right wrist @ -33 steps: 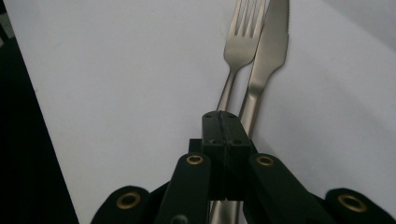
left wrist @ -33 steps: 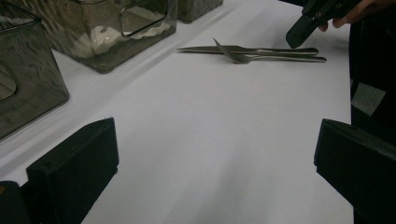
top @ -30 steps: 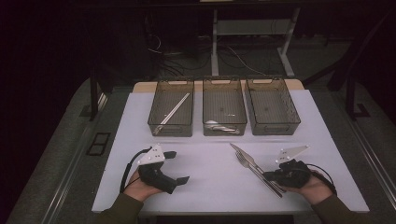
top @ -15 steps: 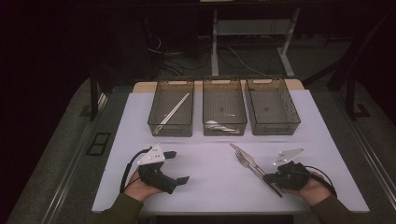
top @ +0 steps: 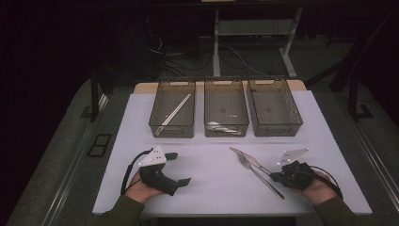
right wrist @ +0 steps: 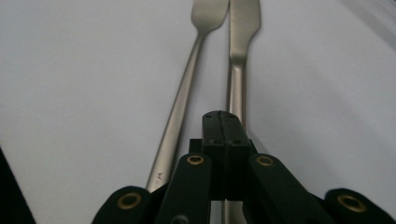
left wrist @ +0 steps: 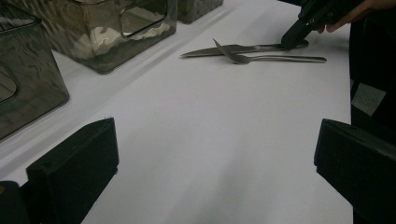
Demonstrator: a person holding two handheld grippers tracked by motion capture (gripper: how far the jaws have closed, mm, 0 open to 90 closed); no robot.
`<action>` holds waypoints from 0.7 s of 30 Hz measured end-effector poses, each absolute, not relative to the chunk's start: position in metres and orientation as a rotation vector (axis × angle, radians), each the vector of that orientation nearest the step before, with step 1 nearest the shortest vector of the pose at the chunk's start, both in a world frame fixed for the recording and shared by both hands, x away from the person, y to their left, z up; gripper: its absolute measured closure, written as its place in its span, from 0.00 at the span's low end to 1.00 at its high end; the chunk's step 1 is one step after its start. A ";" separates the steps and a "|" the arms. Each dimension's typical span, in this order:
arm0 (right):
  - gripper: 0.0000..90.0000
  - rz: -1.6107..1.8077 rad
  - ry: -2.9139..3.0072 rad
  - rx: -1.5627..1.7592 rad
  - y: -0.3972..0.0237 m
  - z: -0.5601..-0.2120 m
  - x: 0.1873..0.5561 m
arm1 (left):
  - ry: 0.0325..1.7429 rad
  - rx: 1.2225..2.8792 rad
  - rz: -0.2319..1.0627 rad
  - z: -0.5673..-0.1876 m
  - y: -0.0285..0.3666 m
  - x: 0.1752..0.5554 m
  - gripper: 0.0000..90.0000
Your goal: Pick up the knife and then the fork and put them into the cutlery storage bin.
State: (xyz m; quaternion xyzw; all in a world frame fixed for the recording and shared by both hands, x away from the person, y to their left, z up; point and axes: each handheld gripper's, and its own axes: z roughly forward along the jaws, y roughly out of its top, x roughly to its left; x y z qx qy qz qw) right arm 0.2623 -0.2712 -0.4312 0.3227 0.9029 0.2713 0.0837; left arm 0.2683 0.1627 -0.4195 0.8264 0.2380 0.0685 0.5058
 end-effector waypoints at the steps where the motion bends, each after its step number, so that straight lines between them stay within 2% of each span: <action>1: 1.00 0.801 2.693 0.964 -0.272 -0.431 0.263 | 0.574 1.994 0.165 -0.419 0.163 0.268 0.00; 14: 1.00 0.795 2.698 0.961 -0.281 -0.426 0.275 | 0.577 1.994 0.163 -0.420 0.162 0.268 0.00; 21: 0.81 0.760 2.758 0.936 -0.275 -0.413 0.292 | 0.573 1.996 0.163 -0.420 0.161 0.268 0.00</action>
